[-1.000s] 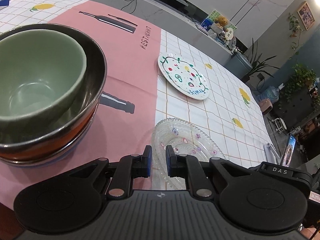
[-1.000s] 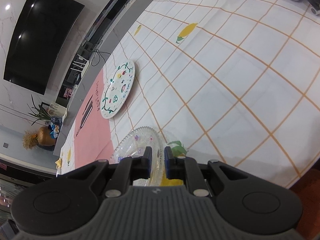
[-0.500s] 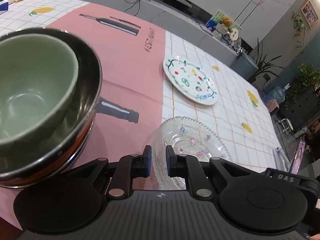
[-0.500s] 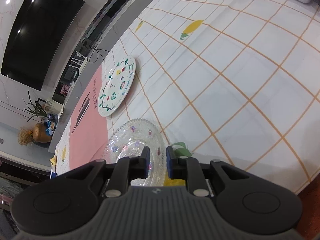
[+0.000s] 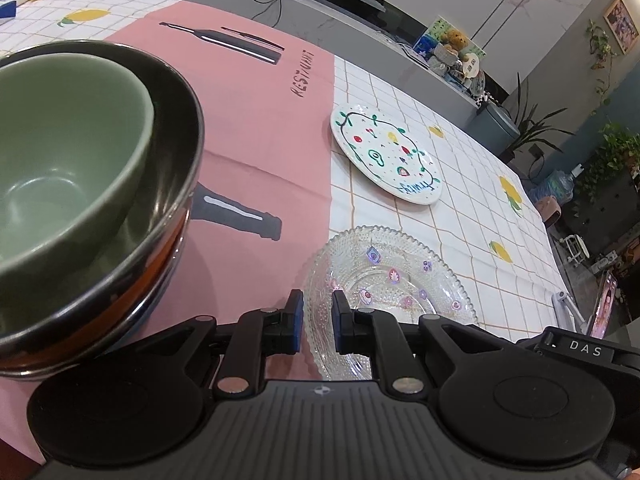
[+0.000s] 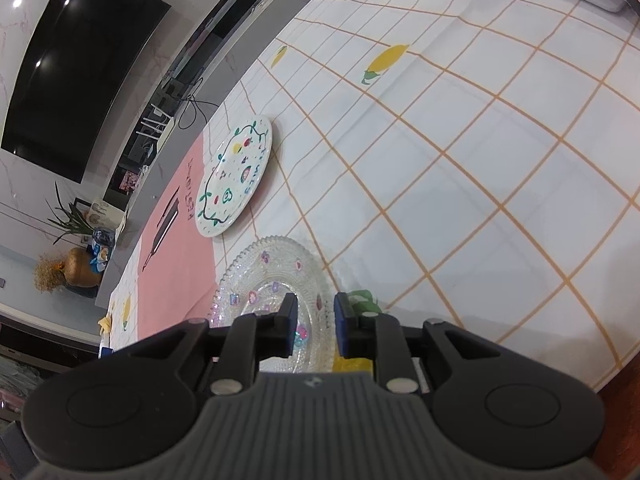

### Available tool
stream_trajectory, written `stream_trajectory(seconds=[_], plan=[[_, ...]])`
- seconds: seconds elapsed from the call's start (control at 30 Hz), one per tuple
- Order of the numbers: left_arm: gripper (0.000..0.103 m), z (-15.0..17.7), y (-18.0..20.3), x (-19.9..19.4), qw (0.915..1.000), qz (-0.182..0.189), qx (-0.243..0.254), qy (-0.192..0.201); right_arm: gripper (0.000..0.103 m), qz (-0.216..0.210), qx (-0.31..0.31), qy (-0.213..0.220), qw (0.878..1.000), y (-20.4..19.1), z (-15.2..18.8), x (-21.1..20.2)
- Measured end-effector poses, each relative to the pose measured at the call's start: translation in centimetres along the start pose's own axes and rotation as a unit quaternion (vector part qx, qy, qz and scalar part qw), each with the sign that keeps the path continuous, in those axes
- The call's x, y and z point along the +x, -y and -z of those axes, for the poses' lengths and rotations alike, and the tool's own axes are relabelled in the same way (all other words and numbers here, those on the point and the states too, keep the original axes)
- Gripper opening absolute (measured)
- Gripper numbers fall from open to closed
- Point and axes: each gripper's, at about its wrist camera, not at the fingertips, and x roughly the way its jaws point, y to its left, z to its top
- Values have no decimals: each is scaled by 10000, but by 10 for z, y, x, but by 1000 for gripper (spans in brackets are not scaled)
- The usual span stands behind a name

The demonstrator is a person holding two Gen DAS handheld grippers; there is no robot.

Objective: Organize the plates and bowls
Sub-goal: 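Lift the glass plate with both grippers and carry it beside the bowl stack, then lower the glass plate onto the table and open both grippers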

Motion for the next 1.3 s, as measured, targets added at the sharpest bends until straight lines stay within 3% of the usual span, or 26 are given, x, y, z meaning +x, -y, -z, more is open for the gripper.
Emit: stream_trajectory(seconds=[0.3, 0.37, 0.47, 0.6, 0.87, 1.07, 1.3], plan=[[15, -3, -7, -1, 9999, -78, -105, 20, 20, -33, -75, -69, 9999, -7, 1, 7], [15, -4, -8, -1, 9999, -47, -143, -10, 26, -67, -74, -76, 9999, -7, 0, 8], [19, -4, -11, -3, 9996, -2, -264, -26, 32, -111, -93, -85, 9999, -9, 1, 8], [36, -3, -7, -11, 9998, 79, -119, 138, 40, 16, -248, 3, 9997, -16, 5, 6], [41, -7, 8, -35, 9987, 196, 232, 418, 50, 396, -1141, 451, 9917, -48, 9, -8], [41, -27, 23, -50, 9959, 589, 480, 497, 51, 368, -1589, 520, 9852, -70, 1, -12], [41, -68, 33, -39, 9951, 711, 328, 600, 51, 239, -1719, 494, 9836, -92, -24, -8]])
